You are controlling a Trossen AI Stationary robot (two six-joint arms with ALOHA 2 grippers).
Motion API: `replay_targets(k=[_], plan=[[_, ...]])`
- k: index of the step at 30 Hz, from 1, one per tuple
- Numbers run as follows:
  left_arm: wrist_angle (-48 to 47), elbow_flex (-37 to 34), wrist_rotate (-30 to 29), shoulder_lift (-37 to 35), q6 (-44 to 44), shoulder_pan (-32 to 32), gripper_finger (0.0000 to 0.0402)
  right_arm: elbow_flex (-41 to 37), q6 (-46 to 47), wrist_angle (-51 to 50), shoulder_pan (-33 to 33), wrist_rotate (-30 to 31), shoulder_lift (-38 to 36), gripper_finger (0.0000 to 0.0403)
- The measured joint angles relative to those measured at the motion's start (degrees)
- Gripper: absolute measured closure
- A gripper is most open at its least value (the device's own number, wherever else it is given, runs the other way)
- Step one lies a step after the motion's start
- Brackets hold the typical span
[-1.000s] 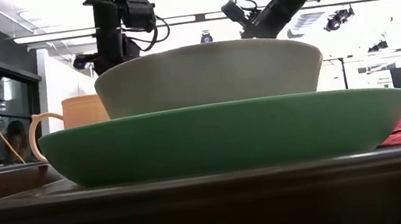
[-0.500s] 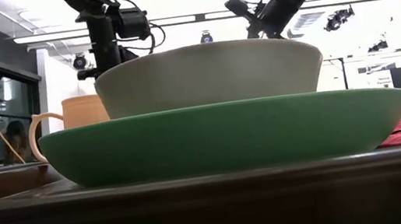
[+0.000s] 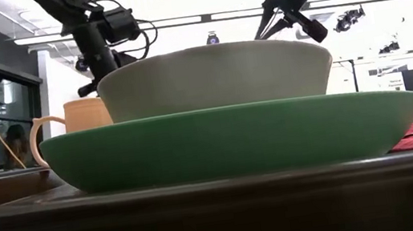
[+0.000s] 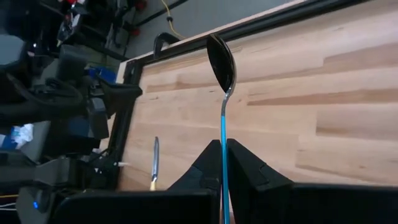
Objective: Set up tray
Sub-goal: Put the blue spoon on top of the red napkin to the left of the blue fork on the black tray
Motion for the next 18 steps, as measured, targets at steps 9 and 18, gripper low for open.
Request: replay_targets(k=[9,18], plan=[[6.42,-8.59,0.83,-7.61,0.37,0.00,0.0328,0.00,6.87,-0.19,6.58,6.15,0.00,0.0403],[9.61,-15.36,2.41,-13.62,-0.09,0.00,0.0328,0.00,12.08,-0.61,12.51,9.06,0.00,0.0403]])
